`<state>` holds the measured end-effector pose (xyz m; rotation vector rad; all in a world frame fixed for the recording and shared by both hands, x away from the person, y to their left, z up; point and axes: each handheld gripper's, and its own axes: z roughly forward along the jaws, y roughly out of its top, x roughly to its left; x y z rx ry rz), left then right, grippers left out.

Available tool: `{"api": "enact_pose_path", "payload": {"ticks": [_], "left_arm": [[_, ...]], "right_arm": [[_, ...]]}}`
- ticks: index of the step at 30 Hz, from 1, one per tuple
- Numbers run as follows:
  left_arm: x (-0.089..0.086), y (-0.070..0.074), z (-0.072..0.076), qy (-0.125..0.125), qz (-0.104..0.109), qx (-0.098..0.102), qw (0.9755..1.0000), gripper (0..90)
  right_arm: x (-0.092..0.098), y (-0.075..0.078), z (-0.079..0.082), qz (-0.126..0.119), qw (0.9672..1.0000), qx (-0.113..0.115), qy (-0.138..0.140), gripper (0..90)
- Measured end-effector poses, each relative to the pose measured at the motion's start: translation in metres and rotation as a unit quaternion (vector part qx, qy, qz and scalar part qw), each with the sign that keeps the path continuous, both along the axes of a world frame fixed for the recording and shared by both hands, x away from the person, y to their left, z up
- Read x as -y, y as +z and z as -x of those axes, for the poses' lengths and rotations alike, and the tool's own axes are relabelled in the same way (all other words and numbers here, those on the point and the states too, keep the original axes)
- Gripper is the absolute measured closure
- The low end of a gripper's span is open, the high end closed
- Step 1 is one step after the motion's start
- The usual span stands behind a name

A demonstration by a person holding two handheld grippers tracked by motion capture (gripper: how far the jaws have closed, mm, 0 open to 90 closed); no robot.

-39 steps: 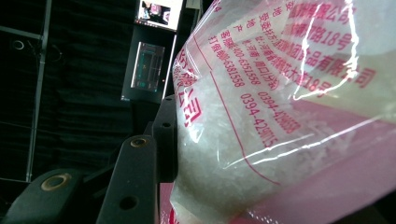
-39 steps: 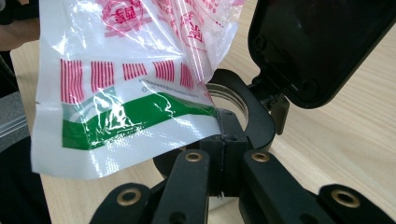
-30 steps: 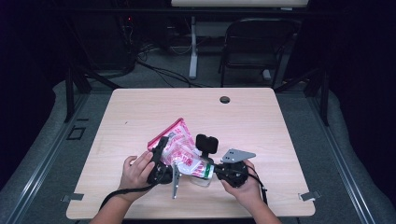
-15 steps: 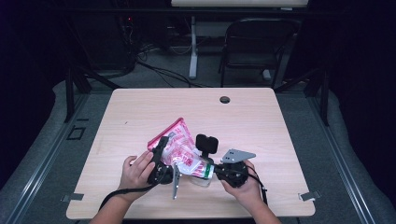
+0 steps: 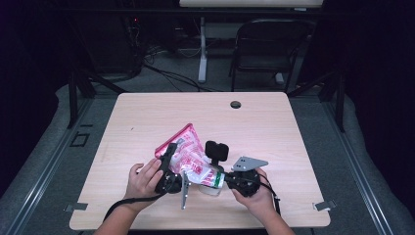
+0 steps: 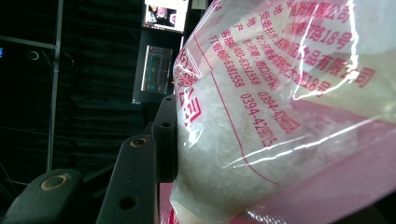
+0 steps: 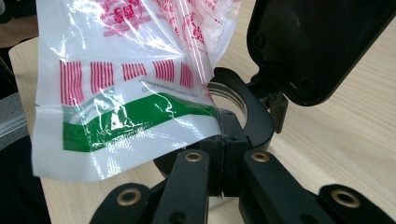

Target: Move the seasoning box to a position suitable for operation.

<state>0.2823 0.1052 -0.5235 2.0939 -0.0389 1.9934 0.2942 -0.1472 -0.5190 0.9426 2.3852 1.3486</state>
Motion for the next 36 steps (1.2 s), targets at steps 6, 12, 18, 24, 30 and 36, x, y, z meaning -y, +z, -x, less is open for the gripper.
{"api": "enact_pose_path", "payload": {"ticks": [6, 12, 18, 24, 30, 36], "left_arm": [[0.0002, 0.0006, 0.001, 0.001, -0.002, 0.003, 1.0, 61.9], [0.0001, 0.0003, 0.0015, 0.001, 0.0, 0.001, 1.0, 61.9], [0.0001, 0.0003, 0.0017, 0.001, -0.001, 0.001, 1.0, 61.9], [0.0002, 0.0008, 0.0018, 0.001, -0.003, 0.003, 1.0, 61.9], [0.0, 0.0011, 0.0021, 0.0, -0.004, 0.003, 1.0, 61.9], [-0.0003, 0.0019, 0.0018, 0.0, -0.008, 0.003, 1.0, 61.9]], "right_arm": [[0.0002, 0.0001, 0.0, 0.0, 1.0, 0.0, 0.001, 90.0], [0.0002, 0.0003, 0.0002, 0.0, 1.0, 0.001, 0.001, 90.0], [0.0002, 0.0003, 0.0002, 0.0, 1.0, 0.001, 0.0, 90.0], [0.0004, 0.0002, 0.0001, 0.0, 1.0, 0.001, 0.001, 90.0], [0.0003, 0.0004, 0.0005, 0.0, 1.0, 0.001, -0.001, 90.0], [0.0008, 0.0008, 0.0007, -0.001, 1.0, 0.001, 0.0, 90.0]]}}
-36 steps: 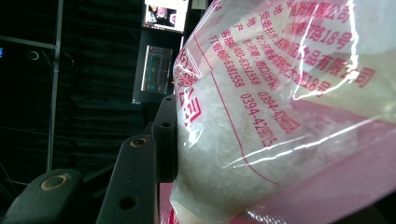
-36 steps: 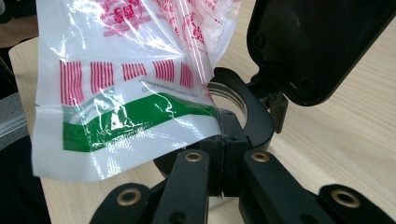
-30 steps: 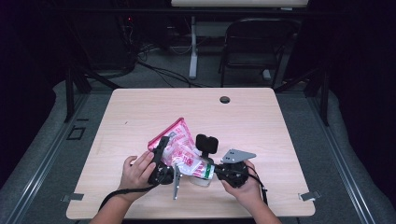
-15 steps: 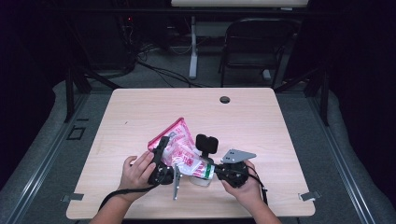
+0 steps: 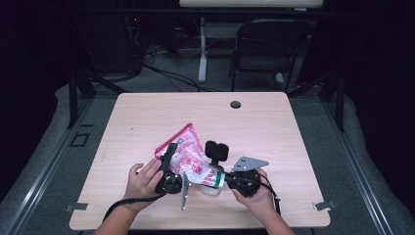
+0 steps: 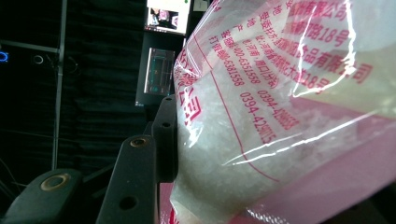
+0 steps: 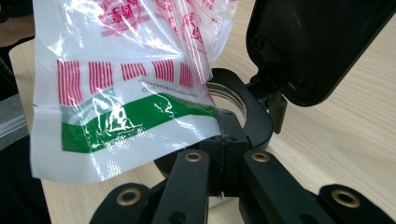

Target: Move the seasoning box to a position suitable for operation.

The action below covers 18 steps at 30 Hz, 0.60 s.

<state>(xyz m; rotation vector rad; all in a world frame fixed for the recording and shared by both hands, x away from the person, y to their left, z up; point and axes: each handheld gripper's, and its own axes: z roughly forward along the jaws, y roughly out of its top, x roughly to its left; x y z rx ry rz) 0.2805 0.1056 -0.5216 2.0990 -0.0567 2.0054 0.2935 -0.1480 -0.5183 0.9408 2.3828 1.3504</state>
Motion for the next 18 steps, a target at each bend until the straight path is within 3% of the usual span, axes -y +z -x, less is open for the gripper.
{"api": "enact_pose_path", "payload": {"ticks": [18], "left_arm": [[0.0008, 0.0044, 0.0016, 0.001, -0.023, 0.004, 0.9997, 61.9]], "right_arm": [[-0.0004, 0.0003, 0.0008, -0.004, 1.0, 0.002, -0.001, 90.0]]}}
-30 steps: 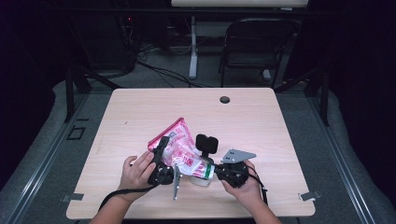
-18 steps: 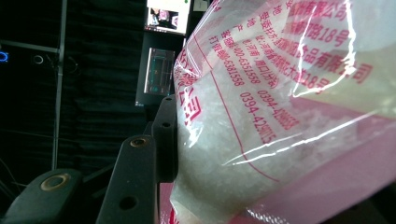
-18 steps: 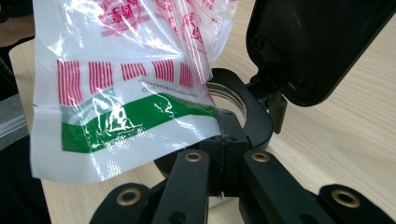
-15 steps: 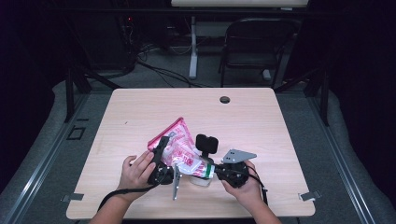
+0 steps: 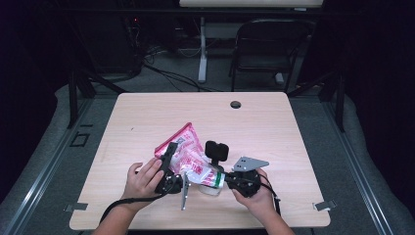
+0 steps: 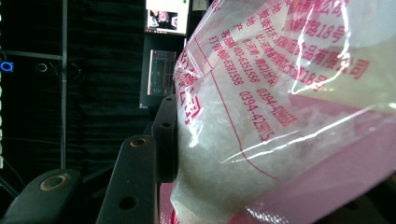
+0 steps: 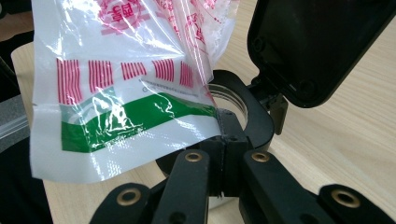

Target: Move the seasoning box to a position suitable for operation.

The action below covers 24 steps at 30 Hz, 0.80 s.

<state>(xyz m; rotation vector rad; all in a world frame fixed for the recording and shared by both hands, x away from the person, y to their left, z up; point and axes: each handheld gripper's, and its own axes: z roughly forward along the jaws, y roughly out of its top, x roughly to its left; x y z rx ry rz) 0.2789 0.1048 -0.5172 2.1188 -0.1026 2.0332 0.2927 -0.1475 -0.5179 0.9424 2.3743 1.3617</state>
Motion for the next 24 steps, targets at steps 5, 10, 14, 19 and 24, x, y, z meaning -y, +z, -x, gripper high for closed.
{"api": "enact_pose_path", "payload": {"ticks": [5, 10, 14, 19, 24], "left_arm": [[0.0003, 0.0002, 0.0002, 0.0, -0.003, -0.001, 1.0, 61.9], [0.0005, 0.0017, 0.0005, -0.003, -0.01, 0.007, 0.9999, 61.9], [0.0007, 0.0022, 0.0015, 0.0, -0.011, 0.004, 0.9999, 62.0], [0.0012, 0.0027, 0.0017, 0.001, -0.013, 0.004, 0.9999, 61.9], [0.0019, 0.0034, 0.0023, -0.001, -0.017, 0.01, 0.9998, 61.9]], "right_arm": [[0.0001, 0.0, 0.0, 0.0, 1.0, 0.0, -0.001, 90.0], [0.0006, 0.0002, -0.0002, 0.0, 1.0, 0.0, 0.0, 90.0], [0.0003, 0.0003, 0.0001, 0.0, 1.0, 0.0, 0.0, 90.0], [0.0, 0.0, 0.0, -0.001, 1.0, 0.0, -0.001, 90.0], [0.0001, -0.0001, 0.0001, 0.001, 1.0, 0.0, -0.001, 90.0]]}}
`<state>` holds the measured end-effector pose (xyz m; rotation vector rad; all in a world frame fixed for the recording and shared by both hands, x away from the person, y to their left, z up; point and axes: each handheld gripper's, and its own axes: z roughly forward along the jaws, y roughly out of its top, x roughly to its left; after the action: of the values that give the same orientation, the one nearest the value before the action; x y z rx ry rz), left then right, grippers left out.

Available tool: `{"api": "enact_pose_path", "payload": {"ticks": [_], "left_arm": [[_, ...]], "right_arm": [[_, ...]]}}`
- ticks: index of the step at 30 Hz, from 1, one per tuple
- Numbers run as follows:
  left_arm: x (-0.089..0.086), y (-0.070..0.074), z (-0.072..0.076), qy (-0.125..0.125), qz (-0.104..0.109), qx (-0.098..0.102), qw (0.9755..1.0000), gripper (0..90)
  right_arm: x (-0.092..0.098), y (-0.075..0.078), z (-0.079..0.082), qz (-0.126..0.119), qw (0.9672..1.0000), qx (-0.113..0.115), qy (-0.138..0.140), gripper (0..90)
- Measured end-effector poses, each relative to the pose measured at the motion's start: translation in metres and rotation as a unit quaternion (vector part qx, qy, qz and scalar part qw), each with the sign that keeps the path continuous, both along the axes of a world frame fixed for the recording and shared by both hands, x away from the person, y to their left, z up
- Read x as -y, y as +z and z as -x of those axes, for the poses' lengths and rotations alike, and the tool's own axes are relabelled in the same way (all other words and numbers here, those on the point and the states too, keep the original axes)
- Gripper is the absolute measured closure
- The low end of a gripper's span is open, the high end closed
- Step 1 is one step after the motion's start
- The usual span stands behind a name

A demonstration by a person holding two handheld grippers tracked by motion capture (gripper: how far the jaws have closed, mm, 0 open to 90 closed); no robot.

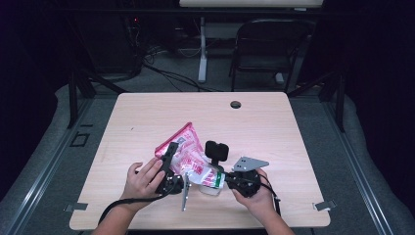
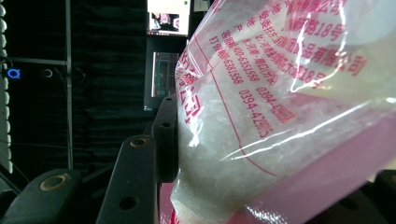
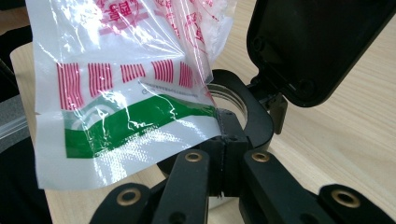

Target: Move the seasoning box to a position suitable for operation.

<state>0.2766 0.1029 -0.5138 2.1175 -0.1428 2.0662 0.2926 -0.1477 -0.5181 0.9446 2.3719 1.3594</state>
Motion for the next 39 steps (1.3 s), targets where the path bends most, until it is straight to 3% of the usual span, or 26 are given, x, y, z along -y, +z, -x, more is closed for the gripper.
{"api": "enact_pose_path", "payload": {"ticks": [14, 16, 26, 39], "left_arm": [[0.001, 0.0017, -0.0011, -0.001, -0.016, 0.01, 0.9998, 62.2], [0.0013, 0.0014, -0.0011, 0.002, -0.015, 0.002, 0.9999, 62.2], [0.0024, 0.0031, -0.0012, -0.001, -0.028, 0.003, 0.9996, 62.5], [0.0025, 0.0032, -0.0012, 0.0, -0.027, -0.005, 0.9996, 62.5]], "right_arm": [[0.0026, 0.0021, 0.0014, -0.005, 1.0, 0.006, -0.002, 90.0], [0.0029, 0.0023, 0.0018, -0.004, 1.0, 0.006, -0.003, 90.0], [0.0031, 0.0013, 0.0028, -0.005, 1.0, 0.005, -0.005, 90.0], [0.0031, 0.0012, 0.0028, -0.005, 1.0, 0.005, -0.006, 90.0]]}}
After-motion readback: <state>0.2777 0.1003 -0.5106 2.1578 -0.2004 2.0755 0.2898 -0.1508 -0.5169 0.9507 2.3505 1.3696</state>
